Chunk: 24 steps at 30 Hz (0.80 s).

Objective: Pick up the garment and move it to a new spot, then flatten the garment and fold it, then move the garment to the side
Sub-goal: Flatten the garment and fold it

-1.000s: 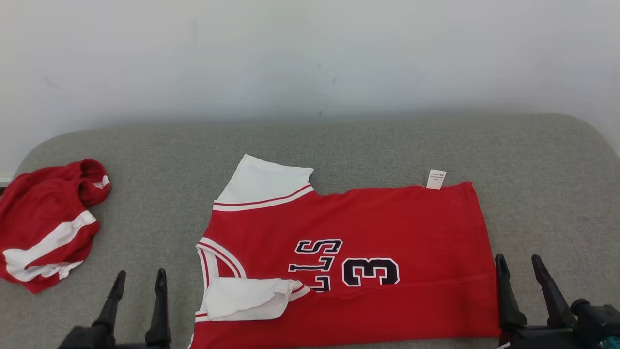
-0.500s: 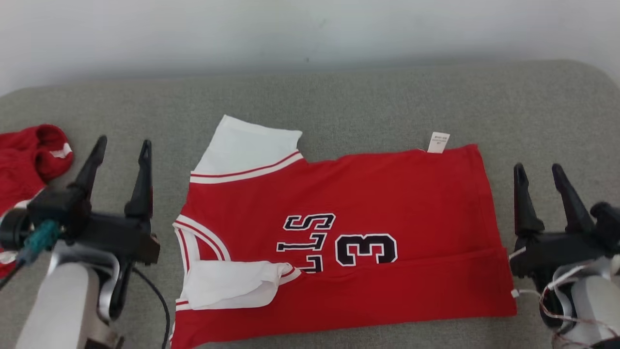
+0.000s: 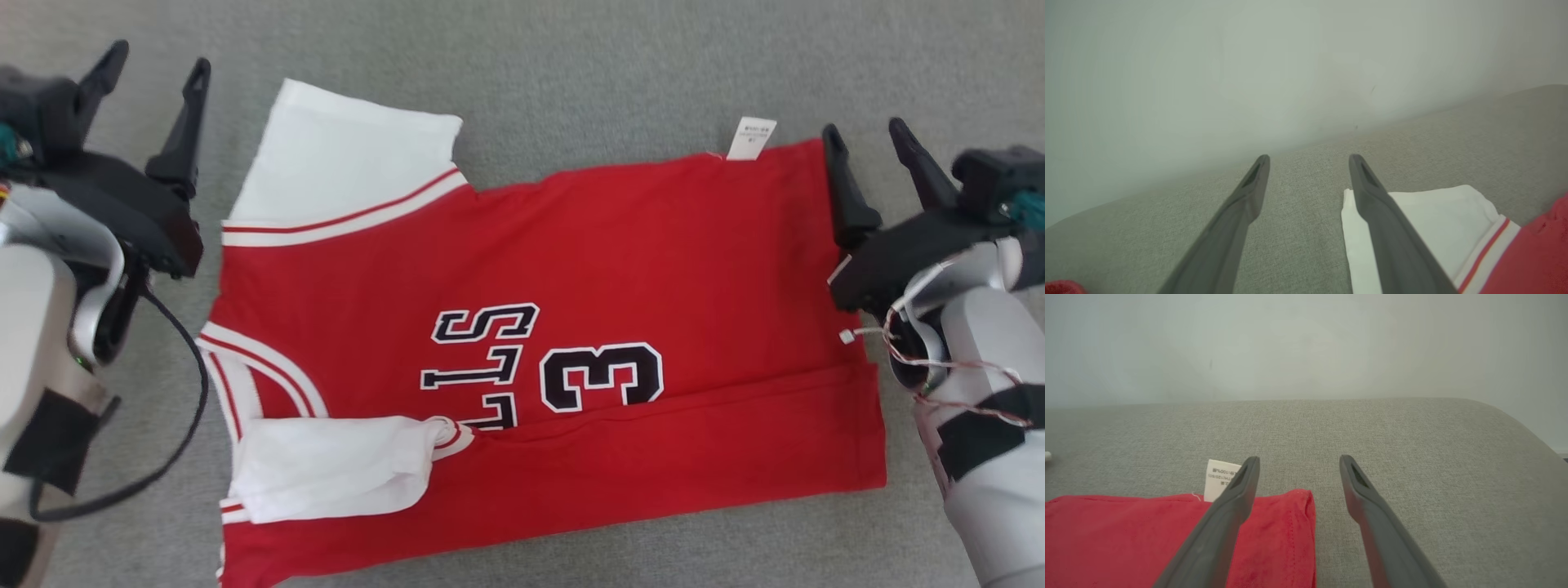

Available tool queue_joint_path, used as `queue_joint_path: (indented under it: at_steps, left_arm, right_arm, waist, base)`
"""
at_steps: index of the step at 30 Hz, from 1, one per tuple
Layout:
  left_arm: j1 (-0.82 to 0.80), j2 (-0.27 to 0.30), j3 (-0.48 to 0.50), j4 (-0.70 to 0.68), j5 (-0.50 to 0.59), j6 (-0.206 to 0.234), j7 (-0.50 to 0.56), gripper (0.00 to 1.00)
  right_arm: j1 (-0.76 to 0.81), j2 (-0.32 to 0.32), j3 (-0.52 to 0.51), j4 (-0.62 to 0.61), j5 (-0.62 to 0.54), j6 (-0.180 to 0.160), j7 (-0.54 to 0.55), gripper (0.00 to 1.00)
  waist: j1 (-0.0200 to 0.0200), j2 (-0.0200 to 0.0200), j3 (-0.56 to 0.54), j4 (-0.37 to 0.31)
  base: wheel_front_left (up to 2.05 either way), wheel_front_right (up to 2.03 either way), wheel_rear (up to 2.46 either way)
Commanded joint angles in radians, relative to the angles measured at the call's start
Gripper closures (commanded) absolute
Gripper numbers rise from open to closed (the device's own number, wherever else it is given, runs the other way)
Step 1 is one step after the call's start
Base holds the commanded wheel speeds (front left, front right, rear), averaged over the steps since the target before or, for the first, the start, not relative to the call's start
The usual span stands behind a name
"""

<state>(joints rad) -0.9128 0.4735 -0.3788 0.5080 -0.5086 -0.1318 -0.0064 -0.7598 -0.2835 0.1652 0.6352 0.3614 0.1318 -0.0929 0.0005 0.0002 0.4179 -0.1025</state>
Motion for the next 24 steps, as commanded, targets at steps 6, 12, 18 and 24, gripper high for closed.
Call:
queue_joint_path:
  at_steps: [6, 12, 18, 24]
  left_arm:
    - [-0.127, 0.044, -0.125, 0.089, -0.096, 0.002, 0.064, 0.00]
    - [-0.197, 0.064, -0.200, 0.148, -0.176, 0.002, 0.122, 0.00]
    - [-0.244, 0.086, -0.281, 0.203, -0.238, 0.002, 0.155, 0.00]
    - [-0.270, 0.095, -0.342, 0.265, -0.276, 0.002, 0.171, 0.00]
  right_arm:
    - [-0.116, 0.004, 0.104, 0.089, 0.042, -0.002, 0.059, 0.00]
    - [-0.170, 0.009, 0.156, 0.126, 0.088, -0.002, 0.089, 0.00]
    - [-0.198, 0.011, 0.219, 0.137, 0.142, -0.002, 0.098, 0.00]
    - [-0.206, 0.011, 0.278, 0.123, 0.193, -0.002, 0.122, 0.00]
  waist:
    - [-0.0005, -0.0002, 0.083, -0.069]
    - [-0.0005, -0.0002, 0.096, -0.084]
    - [-0.0005, -0.0002, 0.105, -0.102]
    - [-0.0005, -0.0002, 0.108, -0.118]
  base:
    - [0.00, 0.00, 0.00]
    - [0.00, 0.00, 0.00]
    - [0.00, 0.00, 0.00]
    - [0.00, 0.00, 0.00]
